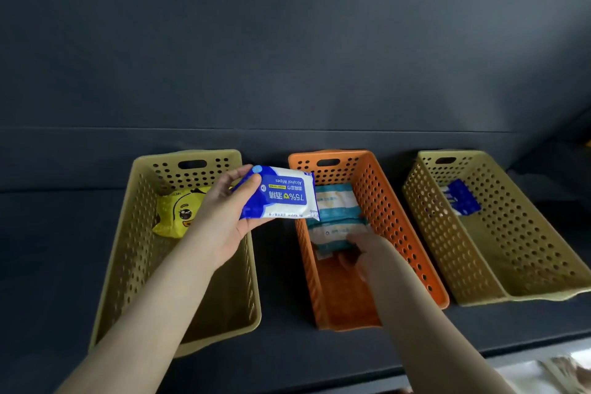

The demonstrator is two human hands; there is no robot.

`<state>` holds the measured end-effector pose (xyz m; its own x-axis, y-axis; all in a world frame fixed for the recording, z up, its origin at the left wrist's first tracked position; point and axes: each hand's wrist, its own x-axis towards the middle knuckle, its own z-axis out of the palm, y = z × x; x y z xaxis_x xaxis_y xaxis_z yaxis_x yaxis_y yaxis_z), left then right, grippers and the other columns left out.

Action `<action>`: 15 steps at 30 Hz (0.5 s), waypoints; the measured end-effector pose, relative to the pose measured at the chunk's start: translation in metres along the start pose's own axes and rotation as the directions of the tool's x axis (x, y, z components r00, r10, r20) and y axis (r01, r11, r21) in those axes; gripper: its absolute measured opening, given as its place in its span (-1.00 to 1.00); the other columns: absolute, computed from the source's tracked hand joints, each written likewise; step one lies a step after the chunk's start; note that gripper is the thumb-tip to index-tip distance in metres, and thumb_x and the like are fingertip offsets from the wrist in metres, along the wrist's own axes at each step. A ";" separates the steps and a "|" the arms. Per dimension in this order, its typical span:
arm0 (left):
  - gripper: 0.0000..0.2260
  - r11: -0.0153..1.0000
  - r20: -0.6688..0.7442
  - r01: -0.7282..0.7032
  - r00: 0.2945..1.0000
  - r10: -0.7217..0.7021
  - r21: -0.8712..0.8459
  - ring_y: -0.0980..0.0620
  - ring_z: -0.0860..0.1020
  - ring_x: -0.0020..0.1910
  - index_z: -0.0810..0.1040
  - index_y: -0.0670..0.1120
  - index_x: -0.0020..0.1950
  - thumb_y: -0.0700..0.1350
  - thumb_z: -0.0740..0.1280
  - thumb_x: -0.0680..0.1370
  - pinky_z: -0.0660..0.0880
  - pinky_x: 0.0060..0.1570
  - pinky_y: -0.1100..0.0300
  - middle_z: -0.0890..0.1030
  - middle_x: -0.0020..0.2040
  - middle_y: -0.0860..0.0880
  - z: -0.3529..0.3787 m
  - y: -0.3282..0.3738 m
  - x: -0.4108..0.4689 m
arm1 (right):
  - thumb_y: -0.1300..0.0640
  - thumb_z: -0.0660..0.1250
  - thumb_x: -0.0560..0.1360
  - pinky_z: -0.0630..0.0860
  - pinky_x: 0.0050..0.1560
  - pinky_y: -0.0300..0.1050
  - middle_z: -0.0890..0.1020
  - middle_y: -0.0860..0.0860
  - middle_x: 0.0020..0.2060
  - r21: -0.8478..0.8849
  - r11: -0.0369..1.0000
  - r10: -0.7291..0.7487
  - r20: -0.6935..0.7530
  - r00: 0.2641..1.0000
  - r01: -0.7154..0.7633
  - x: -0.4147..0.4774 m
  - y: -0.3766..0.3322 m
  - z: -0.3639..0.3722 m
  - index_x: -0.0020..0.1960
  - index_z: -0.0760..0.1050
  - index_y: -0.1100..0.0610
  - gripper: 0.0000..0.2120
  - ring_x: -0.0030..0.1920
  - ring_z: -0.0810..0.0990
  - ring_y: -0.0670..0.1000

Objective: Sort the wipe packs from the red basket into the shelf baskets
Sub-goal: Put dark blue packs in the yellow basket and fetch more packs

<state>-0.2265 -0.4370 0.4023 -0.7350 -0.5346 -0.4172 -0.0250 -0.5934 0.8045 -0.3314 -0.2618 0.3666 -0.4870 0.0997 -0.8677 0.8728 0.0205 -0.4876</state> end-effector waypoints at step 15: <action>-0.76 1.000 0.116 -0.012 0.993 0.008 0.027 -0.01 0.62 0.07 0.50 -0.01 0.21 -0.09 0.33 0.54 0.65 -0.20 0.09 0.59 0.15 -0.03 -0.007 0.019 -0.003 | 0.25 0.35 0.52 0.59 -0.04 0.18 0.60 0.26 0.08 0.290 0.957 -0.084 0.180 0.980 0.028 -0.036 -0.002 -0.032 0.24 0.39 0.22 -0.68 0.04 0.63 0.25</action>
<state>-0.2202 -0.4515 0.4160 -0.8088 -0.4661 -0.3586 -0.0348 -0.5708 0.8204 -0.3150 -0.2337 0.4021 -0.5559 -0.0833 -0.8270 0.8122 -0.2663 -0.5191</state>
